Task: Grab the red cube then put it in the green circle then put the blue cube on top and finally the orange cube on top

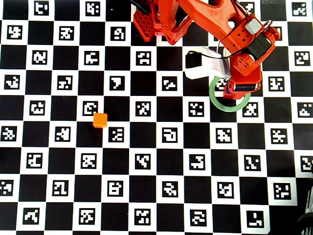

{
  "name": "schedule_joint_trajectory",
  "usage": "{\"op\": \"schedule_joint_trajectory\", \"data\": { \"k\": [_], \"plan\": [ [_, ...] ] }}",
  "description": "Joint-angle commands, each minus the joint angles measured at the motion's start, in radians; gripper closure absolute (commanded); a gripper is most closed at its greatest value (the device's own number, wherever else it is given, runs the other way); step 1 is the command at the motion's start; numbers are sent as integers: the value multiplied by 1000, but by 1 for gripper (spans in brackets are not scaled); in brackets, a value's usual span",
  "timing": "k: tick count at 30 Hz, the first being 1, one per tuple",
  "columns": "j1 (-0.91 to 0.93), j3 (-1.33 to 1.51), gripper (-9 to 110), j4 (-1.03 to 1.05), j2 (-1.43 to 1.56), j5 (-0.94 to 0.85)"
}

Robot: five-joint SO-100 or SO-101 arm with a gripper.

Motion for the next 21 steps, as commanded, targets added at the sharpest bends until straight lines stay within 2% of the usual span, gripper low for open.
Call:
{"op": "schedule_joint_trajectory", "data": {
  "k": [1, 21],
  "plan": [
    [-15, -8, 105, -5, 34, 6],
    [0, 44, 105, -69, 20, 12]
  ]
}}
